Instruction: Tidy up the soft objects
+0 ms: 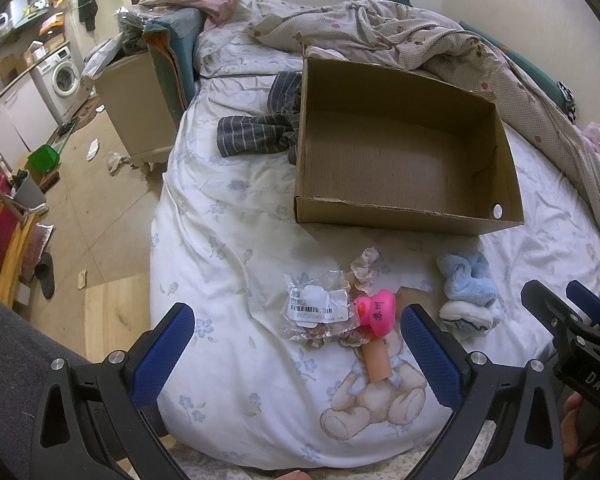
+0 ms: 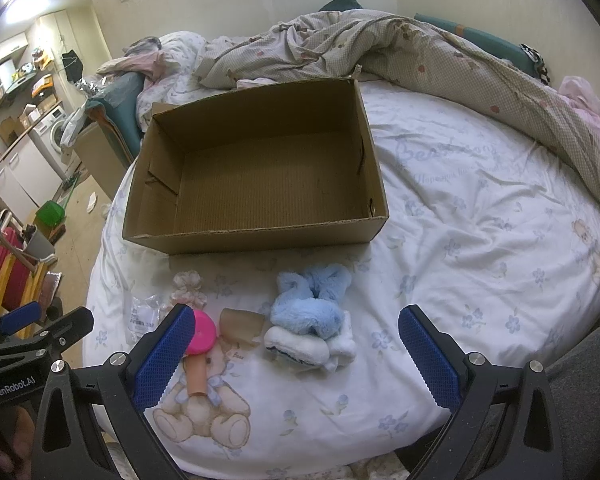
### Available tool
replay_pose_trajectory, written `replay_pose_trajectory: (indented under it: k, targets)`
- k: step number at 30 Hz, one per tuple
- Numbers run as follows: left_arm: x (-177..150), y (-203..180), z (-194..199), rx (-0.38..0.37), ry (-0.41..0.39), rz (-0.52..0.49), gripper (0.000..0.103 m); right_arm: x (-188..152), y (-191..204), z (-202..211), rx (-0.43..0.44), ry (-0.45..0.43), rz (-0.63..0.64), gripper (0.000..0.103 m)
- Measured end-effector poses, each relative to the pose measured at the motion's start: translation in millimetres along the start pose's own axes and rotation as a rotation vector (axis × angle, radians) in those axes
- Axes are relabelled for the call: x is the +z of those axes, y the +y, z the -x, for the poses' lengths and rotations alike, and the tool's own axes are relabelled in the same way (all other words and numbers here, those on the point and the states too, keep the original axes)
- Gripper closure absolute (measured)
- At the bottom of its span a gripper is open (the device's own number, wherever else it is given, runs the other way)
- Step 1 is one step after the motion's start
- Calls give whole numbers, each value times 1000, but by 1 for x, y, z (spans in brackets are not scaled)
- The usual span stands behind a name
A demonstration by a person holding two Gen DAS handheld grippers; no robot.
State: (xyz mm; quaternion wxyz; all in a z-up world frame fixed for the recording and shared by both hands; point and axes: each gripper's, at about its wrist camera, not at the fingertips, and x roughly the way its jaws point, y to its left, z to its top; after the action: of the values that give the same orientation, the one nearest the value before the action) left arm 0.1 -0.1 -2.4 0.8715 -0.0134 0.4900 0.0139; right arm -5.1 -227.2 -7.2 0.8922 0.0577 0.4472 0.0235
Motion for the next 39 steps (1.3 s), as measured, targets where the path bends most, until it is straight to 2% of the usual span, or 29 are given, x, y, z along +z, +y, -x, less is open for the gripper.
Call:
replay_pose_trajectory:
  k: [31, 35, 39]
  targets:
    - [0, -1, -2, -6, 14, 13, 0, -2, 1, -2, 11, 10, -5, 0]
    - [4, 4, -4, 5, 32, 30, 0, 7, -7, -6, 16, 43, -48, 0]
    - [10, 20, -12, 23, 89, 100, 0, 28, -33, -25, 57, 168, -158, 0]
